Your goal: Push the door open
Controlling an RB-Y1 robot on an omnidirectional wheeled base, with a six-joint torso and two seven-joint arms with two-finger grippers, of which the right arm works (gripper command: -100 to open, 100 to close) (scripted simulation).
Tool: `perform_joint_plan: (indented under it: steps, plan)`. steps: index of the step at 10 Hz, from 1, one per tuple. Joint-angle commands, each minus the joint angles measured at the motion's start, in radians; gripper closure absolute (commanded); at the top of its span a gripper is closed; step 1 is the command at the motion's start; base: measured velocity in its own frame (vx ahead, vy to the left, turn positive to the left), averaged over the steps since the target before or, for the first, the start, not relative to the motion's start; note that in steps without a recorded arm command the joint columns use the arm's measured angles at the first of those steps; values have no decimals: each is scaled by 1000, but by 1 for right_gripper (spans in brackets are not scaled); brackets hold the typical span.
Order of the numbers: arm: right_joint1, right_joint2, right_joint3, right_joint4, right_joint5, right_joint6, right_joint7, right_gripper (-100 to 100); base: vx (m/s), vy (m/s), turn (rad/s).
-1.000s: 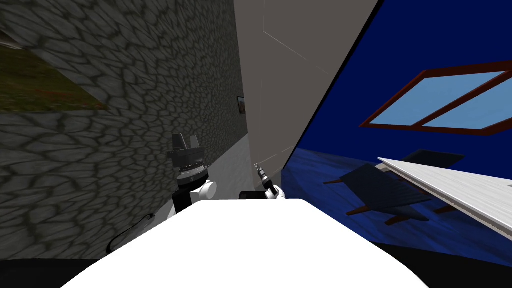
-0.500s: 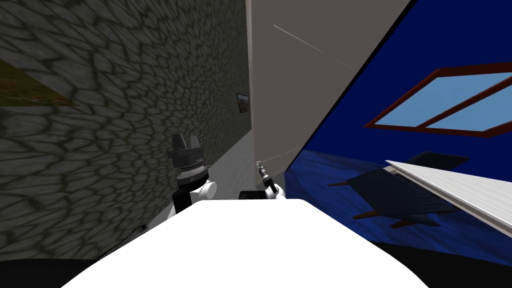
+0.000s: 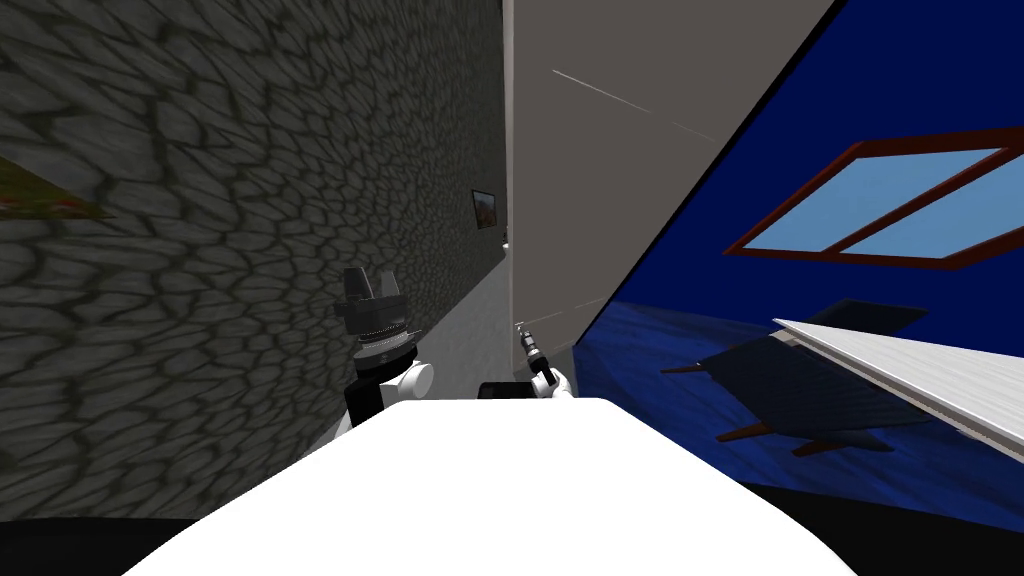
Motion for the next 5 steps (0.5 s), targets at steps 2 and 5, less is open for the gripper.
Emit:
perform_joint_plan:
  steps: [2,5]
  plan:
    - [0,-14,-39,-6,-14,-7,13,100,174,183,-71]
    - [-4,-12,-81,0,-29,-11,26,100,192,166,-71]
